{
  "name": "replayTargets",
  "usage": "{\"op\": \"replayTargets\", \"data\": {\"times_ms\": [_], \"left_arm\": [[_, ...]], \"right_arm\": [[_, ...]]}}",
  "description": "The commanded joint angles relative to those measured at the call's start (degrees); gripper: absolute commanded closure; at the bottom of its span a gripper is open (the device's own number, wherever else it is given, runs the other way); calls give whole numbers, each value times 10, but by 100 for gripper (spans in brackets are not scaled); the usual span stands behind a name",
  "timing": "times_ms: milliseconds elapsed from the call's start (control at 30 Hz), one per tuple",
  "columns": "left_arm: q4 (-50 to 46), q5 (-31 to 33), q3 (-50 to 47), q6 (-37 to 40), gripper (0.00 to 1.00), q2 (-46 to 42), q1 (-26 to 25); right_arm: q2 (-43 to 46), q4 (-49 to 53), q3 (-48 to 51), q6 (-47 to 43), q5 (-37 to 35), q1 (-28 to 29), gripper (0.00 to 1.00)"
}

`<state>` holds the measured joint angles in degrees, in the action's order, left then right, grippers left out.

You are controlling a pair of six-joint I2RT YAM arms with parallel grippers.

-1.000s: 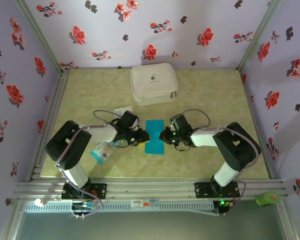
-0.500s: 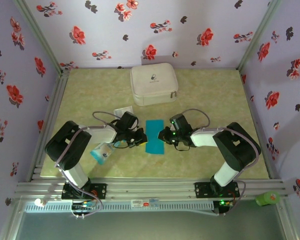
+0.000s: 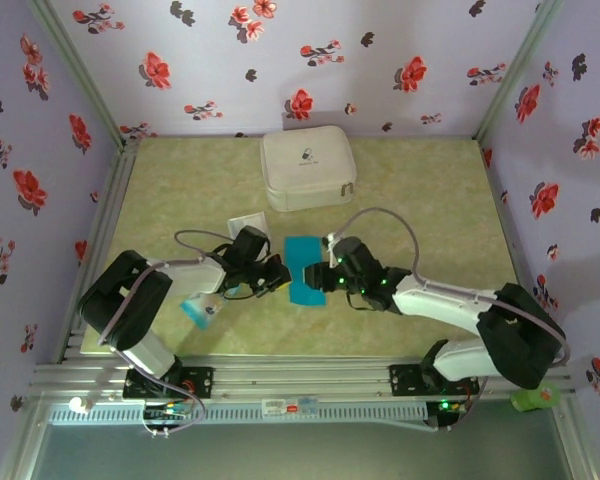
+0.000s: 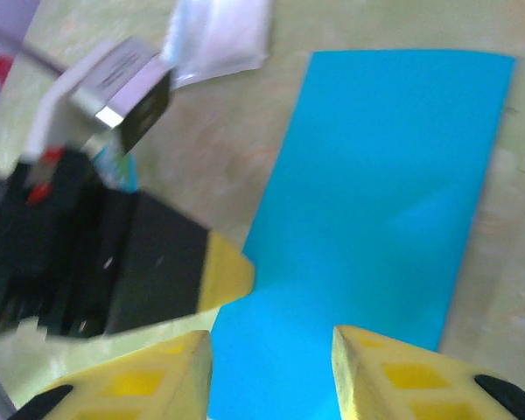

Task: Fold a paper plane with a square sheet of paper (pick it up from the middle)
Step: Third fold the triangle at the center of the table.

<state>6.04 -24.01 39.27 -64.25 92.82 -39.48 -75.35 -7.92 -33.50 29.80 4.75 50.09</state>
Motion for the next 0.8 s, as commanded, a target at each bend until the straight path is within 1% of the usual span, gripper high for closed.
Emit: {"op": "replayTargets", "data": {"times_ms": [0, 67, 100, 167, 300, 367, 400, 433, 500, 600, 767], "left_arm": [[16, 9, -6, -22, 98, -18, 5], [13, 9, -7, -24, 98, -22, 4], [13, 9, -6, -26, 98, -23, 4], [11, 9, -5, -25, 98, -25, 5], [8, 0, 2, -21, 98, -23, 7], [6, -4, 6, -20, 98, -22, 10], [2, -6, 8, -19, 98, -21, 10], [-1, -6, 9, -18, 98, -21, 11], [-2, -5, 11, -16, 98, -22, 11], [-6, -6, 11, -11, 98, -21, 12], [-6, -6, 9, -12, 97, -20, 14]], "right_arm": [[8, -48, 38, -151, -93, 54, 58], [5, -86, 52, -214, -109, 94, 56], [-1, -94, 54, -254, -122, 114, 56], [-12, -104, 53, -299, -142, 148, 55], [-35, -156, 63, -318, -192, 180, 49], [-49, -165, 60, -338, -233, 198, 47], [-55, -165, 60, -353, -236, 206, 46], [-61, -167, 59, -363, -259, 212, 45], [-70, -181, 63, -367, -281, 218, 44], [-87, -221, 75, -370, -303, 221, 39], [-124, -199, 56, -383, -325, 228, 38]]}}
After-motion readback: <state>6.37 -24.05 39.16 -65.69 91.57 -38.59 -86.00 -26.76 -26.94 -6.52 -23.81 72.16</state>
